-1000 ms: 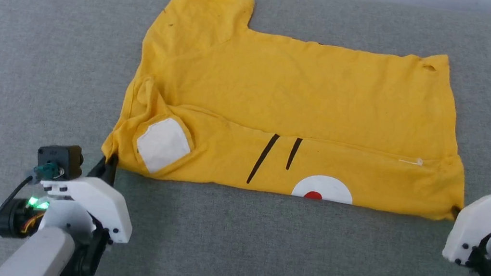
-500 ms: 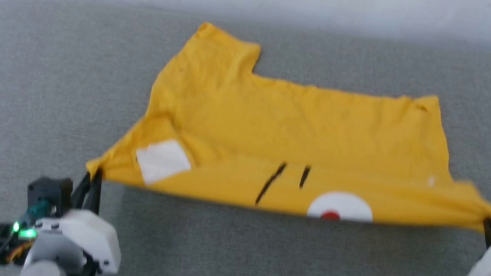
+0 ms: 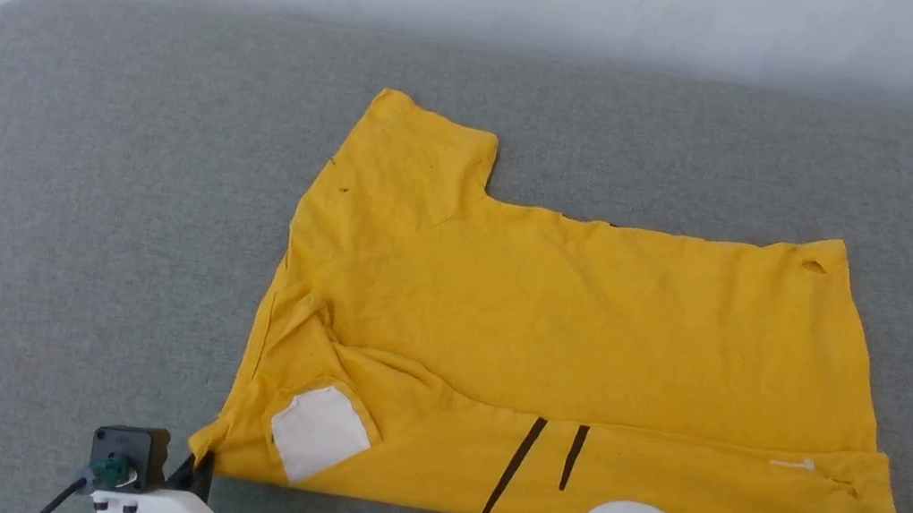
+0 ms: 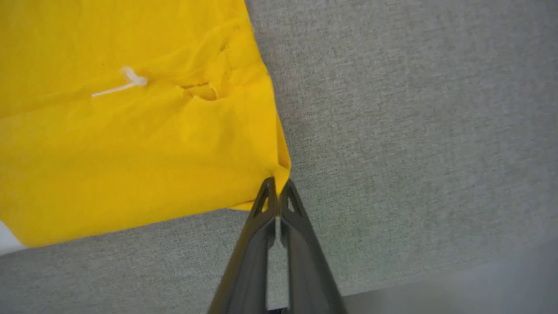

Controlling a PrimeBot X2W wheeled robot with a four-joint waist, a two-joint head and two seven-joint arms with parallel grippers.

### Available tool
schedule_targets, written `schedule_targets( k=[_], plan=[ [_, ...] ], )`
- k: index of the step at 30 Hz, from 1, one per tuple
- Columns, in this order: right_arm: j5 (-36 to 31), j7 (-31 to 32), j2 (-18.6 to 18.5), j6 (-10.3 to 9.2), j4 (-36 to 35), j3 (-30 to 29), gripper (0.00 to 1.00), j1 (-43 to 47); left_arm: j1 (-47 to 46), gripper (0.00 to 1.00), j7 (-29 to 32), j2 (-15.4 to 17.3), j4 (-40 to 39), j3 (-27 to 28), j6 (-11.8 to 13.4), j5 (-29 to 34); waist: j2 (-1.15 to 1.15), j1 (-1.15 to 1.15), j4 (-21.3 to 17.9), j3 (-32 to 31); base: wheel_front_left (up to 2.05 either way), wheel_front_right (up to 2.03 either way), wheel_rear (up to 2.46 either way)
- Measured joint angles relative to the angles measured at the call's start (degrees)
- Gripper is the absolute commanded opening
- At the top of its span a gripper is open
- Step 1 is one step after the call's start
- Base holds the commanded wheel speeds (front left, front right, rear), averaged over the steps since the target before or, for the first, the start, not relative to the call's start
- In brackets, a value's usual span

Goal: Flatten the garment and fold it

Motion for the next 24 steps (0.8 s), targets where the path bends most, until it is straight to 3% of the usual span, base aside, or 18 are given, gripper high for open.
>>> schedule_targets(
  k=[9,10,11,12,13,14,19,24],
  plan=[
    [1.25,-4.79,-0.40,-0.01,7.02,0.91,0.02,-1.66,-2.99,0.00,-0.58,-2.26,8.67,-0.63,-4.50,-2.92,0.00,0.00,-0.42,1.92,0.00,0.00,0.00],
    [1.68,-5.55,-0.42,-0.01,7.34,1.03,0.32,-1.65,-3.20,0.14,-0.57,-2.35,9.16,-0.59,-4.97,-3.48,0.00,0.00,-0.57,1.94,0.00,0.00,0.00],
    [2.40,-6.13,-0.47,-0.01,7.60,1.31,0.69,-1.63,-3.38,0.38,-0.63,-2.47,9.59,-0.46,-5.36,-3.90,0.00,0.00,-0.70,1.91,0.00,0.00,0.00],
    [2.92,-6.70,-0.54,-0.08,7.70,1.56,1.00,-1.52,-3.52,0.63,-0.79,-2.63,9.88,-0.40,-5.47,-4.27,0.00,0.00,-0.77,1.78,0.00,0.00,0.00],
    [3.27,-7.40,-0.58,-0.09,7.73,1.72,1.00,-1.40,-3.52,0.89,-1.13,-2.76,10.09,-0.33,-5.70,-4.46,0.00,0.00,-0.80,1.58,0.00,0.00,0.00],
    [3.60,-8.48,-0.58,-0.09,7.60,2.01,1.00,-1.24,-3.52,1.00,-1.52,-2.90,10.22,-0.30,-5.80,-4.59,0.00,0.00,-0.80,1.31,0.00,0.00,0.00],
    [4.09,-16.99,-0.56,-0.08,4.75,4.87,1.00,0.90,-3.51,1.00,-4.86,-2.66,8.92,-0.48,-7.59,-4.03,0.00,0.01,-0.99,-0.27,0.00,0.00,0.00],
    [4.69,-29.94,-2.76,-0.08,1.36,8.83,1.00,1.43,-5.37,1.00,-10.59,-0.60,6.97,-0.07,-8.99,-0.64,0.00,0.01,-1.92,-1.05,0.00,0.00,0.00]
  ],
)
